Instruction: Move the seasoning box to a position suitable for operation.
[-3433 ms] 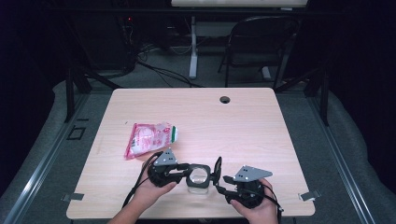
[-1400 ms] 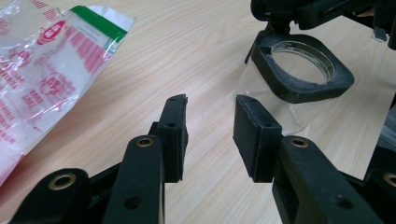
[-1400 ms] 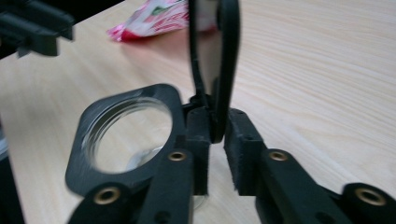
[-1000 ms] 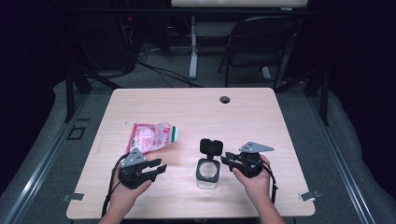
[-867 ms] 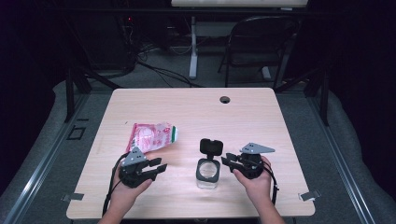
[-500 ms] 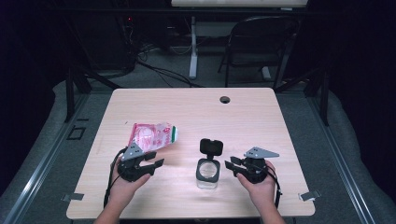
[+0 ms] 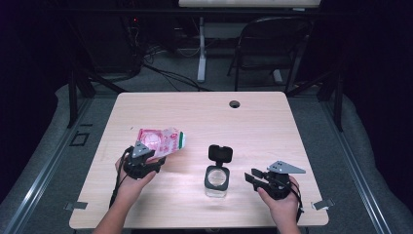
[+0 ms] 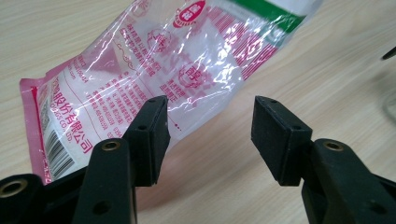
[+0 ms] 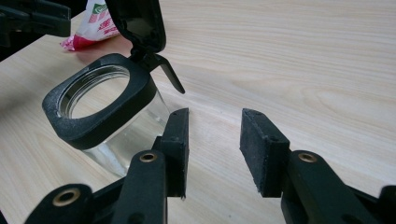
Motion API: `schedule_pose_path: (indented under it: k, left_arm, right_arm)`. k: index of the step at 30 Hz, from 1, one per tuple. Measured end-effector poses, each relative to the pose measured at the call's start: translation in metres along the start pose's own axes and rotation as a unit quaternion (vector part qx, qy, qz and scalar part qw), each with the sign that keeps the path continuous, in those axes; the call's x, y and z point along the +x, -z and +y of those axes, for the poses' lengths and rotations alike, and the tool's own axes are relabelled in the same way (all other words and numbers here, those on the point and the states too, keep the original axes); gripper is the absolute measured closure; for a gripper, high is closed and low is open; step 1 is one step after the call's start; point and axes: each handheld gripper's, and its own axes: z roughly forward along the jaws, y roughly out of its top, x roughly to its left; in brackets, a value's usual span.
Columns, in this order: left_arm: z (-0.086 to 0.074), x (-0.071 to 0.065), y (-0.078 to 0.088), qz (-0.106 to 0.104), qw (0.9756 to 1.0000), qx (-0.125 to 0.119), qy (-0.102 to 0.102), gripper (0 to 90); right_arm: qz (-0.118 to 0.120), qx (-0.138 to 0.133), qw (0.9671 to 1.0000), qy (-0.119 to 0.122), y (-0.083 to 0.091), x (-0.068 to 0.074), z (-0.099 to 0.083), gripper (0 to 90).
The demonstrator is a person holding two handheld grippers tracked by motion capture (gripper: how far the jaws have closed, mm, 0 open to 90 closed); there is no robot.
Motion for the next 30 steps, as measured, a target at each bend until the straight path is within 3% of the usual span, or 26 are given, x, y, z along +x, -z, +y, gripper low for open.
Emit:
schedule_pose_path:
  k: [3,8,16,21,30]
  left_arm:
    - [0.004,-0.005,-0.008,0.004,0.9999,0.006,-0.012,41.4]
    - [0.006,-0.009,-0.021,0.016,0.9992,0.012,-0.034,40.3]
    - [0.009,-0.006,-0.033,0.021,0.9994,0.003,-0.027,40.8]
    - [0.012,-0.011,-0.039,0.023,0.9988,-0.002,-0.042,38.6]
    - [0.011,-0.013,-0.054,0.077,0.9935,0.005,-0.083,39.8]
  right_arm:
    - [-0.009,0.001,1.0,-0.004,0.005,-0.002,-0.004,61.8]
    - [-0.014,0.0,0.9999,-0.01,0.013,-0.004,-0.009,61.0]
    - [-0.024,-0.008,0.9994,-0.022,0.022,-0.006,-0.016,60.2]
    - [-0.031,-0.009,0.9992,-0.024,0.026,-0.006,-0.018,60.0]
    - [-0.036,-0.013,0.9987,-0.033,0.031,-0.009,-0.023,60.0]
